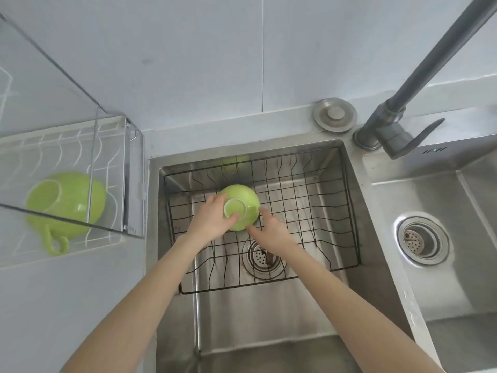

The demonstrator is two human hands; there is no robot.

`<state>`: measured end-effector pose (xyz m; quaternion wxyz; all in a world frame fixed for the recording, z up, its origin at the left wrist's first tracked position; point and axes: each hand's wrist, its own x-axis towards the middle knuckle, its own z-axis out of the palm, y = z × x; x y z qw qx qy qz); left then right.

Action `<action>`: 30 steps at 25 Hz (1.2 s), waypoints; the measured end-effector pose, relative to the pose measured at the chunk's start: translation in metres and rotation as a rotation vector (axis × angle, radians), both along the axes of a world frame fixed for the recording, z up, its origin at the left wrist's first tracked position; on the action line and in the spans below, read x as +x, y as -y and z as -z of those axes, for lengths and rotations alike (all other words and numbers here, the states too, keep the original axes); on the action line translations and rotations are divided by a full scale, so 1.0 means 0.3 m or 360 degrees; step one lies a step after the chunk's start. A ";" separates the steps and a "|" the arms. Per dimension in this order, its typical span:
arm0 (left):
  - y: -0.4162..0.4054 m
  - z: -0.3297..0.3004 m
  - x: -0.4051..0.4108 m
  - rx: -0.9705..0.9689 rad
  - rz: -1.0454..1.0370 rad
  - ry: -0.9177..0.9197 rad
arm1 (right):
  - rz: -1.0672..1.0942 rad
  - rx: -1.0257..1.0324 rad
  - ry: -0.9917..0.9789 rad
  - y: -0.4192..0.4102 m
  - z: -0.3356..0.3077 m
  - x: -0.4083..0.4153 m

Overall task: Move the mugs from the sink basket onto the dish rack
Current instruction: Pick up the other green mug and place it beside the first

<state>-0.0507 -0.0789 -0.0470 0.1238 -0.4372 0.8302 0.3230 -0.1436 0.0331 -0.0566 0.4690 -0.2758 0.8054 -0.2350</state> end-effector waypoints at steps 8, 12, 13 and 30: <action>0.060 0.088 -0.025 0.0232 -0.0284 -0.0214 | 0.0598 0.0023 0.0428 0.071 0.120 0.041; 0.061 0.098 -0.012 0.0258 -0.0356 -0.0299 | 0.0690 -0.0018 0.0447 0.068 0.135 0.039; 0.057 0.096 -0.009 0.0236 -0.0362 -0.0301 | 0.0685 -0.0011 0.0444 0.066 0.136 0.042; -0.170 -0.175 0.241 0.0320 -0.0246 -0.0705 | 0.0489 -0.0386 0.0199 -0.151 -0.192 0.132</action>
